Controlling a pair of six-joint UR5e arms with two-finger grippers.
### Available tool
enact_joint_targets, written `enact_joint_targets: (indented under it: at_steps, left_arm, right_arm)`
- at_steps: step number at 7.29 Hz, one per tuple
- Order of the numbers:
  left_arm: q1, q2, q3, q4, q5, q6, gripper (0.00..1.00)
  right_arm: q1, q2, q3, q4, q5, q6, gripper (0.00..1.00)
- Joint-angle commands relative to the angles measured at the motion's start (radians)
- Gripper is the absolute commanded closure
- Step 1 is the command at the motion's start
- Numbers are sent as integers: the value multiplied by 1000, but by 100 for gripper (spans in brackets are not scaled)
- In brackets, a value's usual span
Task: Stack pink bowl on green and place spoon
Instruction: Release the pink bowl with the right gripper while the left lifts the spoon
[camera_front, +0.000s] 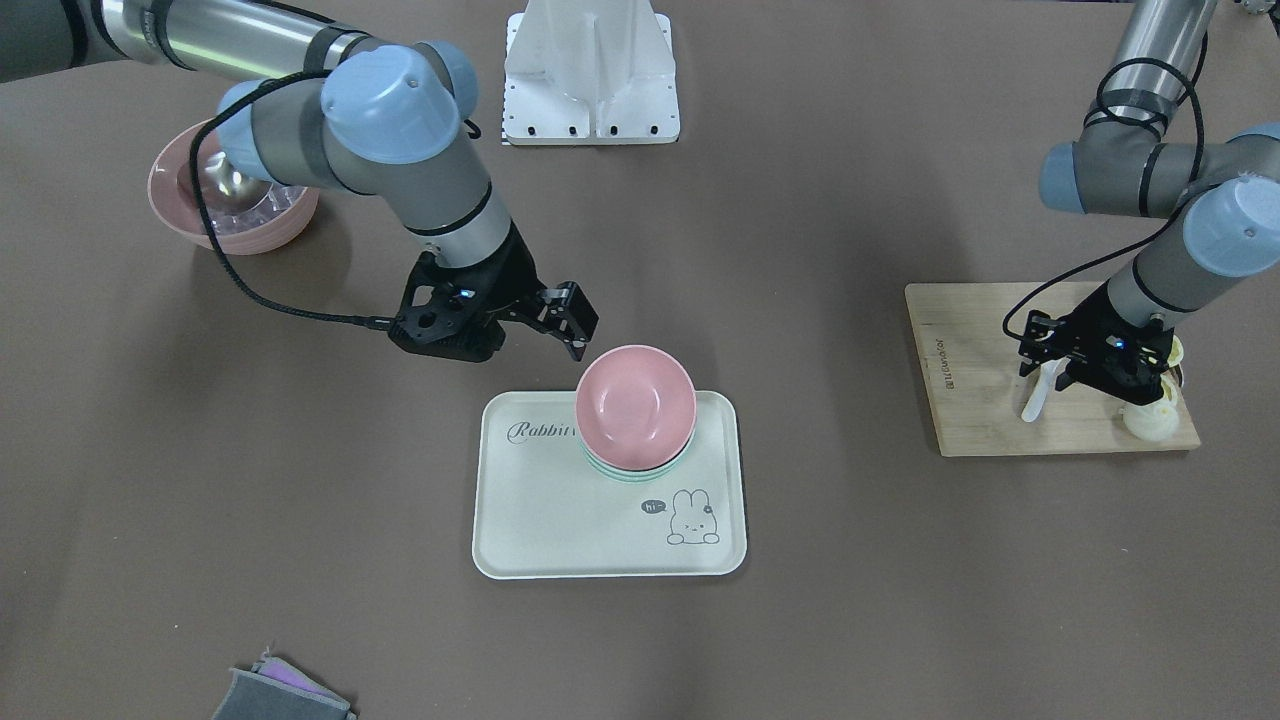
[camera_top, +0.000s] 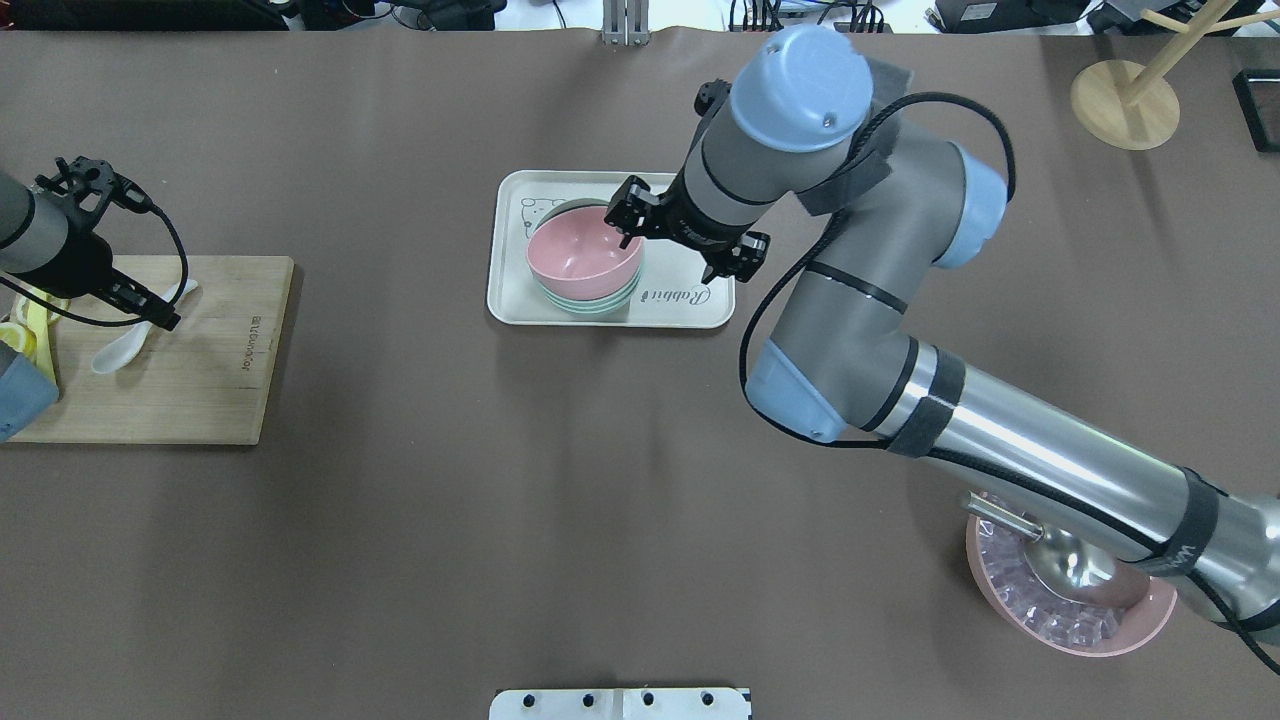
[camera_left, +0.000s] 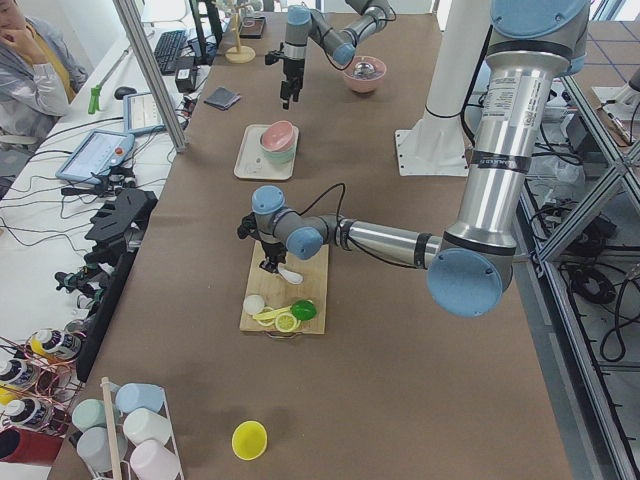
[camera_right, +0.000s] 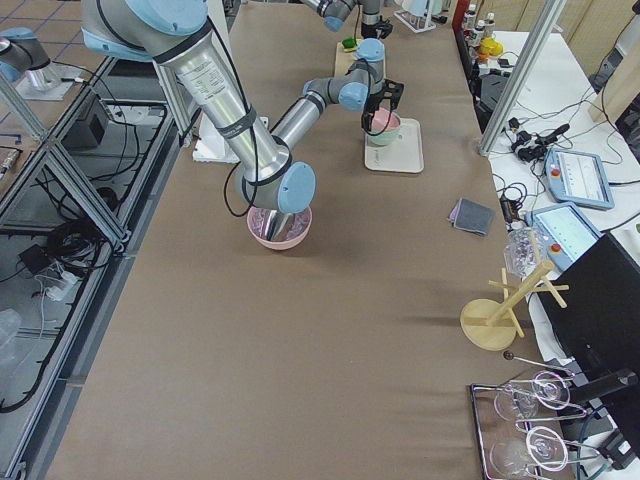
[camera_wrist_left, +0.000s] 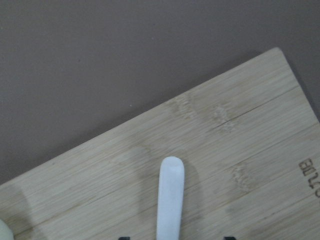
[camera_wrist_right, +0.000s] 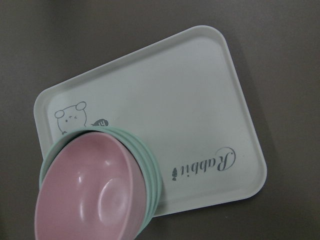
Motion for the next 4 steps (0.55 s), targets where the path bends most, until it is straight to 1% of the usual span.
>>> enact_joint_targets:
  at_steps: [1, 2, 3, 4]
  left_arm:
    - [8, -2, 7, 0, 0, -2, 78]
    - [8, -19, 9, 5, 0, -7, 100]
    - [8, -33, 1, 17, -8, -10, 100]
    - [6, -56, -20, 29, -38, -28, 100]
  right_arm:
    - [80, -78, 66, -3, 82, -71, 0]
    - [108, -88, 71, -3, 110, -84, 0]
    - [128, -109, 86, -3, 127, -102, 0]
    - [174, -143, 102, -6, 165, -142, 0]
